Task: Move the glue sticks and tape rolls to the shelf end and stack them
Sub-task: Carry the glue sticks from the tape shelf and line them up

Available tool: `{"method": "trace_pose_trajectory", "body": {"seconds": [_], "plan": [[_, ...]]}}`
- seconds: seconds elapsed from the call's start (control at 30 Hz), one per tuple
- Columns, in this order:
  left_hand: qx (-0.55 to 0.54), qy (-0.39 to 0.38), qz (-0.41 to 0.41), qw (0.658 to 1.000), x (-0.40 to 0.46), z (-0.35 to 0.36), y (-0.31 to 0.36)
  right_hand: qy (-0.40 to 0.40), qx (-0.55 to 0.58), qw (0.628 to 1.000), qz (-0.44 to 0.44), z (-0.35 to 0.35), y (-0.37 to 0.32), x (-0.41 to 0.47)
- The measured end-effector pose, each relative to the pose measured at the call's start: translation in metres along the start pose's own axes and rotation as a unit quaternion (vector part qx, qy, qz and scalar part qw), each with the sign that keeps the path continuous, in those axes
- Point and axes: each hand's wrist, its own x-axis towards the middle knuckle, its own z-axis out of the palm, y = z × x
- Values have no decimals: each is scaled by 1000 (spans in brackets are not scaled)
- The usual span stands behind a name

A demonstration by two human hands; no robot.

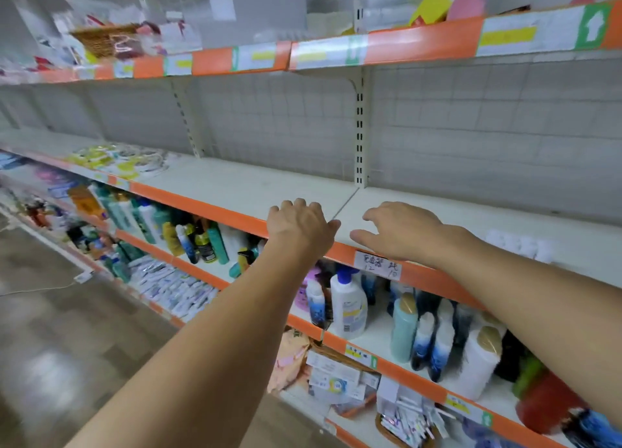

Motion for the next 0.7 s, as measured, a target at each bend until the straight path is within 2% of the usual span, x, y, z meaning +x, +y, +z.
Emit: {"method": "trace_pose_trajectory", "body": {"seconds": [0.17, 0.7], "plan": [[22, -39, -39, 998, 33, 13, -64, 10, 24, 999, -45, 11, -49, 64], [-1, -31, -99, 995, 108, 54, -203, -24, 26, 992, -125, 40, -161, 211]]}}
